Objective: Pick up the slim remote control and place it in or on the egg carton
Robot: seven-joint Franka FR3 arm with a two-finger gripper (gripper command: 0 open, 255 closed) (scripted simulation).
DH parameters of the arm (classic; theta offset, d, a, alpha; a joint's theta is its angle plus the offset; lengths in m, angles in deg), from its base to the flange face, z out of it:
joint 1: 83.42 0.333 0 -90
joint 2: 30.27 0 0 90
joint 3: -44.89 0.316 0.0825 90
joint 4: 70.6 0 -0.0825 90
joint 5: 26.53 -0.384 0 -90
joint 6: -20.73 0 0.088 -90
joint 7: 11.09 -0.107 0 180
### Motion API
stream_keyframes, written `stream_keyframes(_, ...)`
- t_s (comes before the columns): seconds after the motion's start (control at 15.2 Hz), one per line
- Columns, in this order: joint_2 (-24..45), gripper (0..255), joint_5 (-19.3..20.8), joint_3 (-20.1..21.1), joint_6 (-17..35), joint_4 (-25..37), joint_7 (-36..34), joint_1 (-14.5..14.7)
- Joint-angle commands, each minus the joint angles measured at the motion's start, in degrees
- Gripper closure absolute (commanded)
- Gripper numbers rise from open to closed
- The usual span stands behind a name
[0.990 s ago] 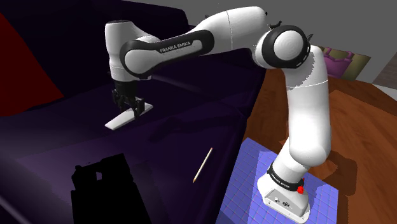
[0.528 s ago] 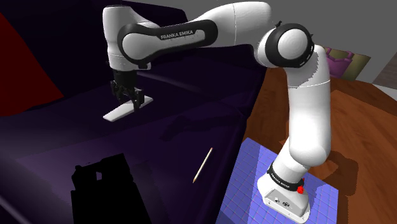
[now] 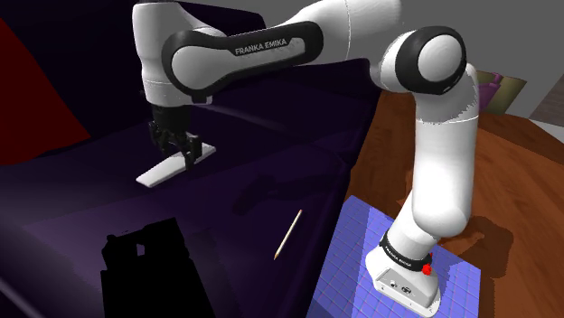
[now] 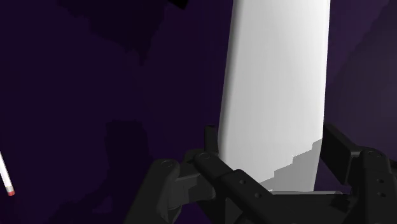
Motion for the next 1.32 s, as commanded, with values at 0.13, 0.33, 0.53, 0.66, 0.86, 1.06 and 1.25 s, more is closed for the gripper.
stream_keyframes(0.13,-2.3,255,-0.8,1.6,0.9,-3.1,-4.3,2.2)
stream_keyframes(0.33,-3.5,255,-1.2,2.8,1.5,-4.9,-7.6,4.2)
stream_keyframes(0.53,-4.1,255,-1.3,3.9,1.8,-5.9,-11.2,6.5)
stream_keyframes(0.66,-4.3,255,-1.2,4.7,1.9,-6.3,-13.6,8.2)
stream_keyframes(0.86,-4.1,255,-0.8,5.6,1.8,-6.2,-17.4,10.9)
stream_keyframes(1.06,-3.3,255,-0.1,6.4,1.5,-5.5,-21.4,14.0)
stream_keyframes(1.25,-2.2,255,0.8,7.0,1.0,-4.3,-25.0,17.1)
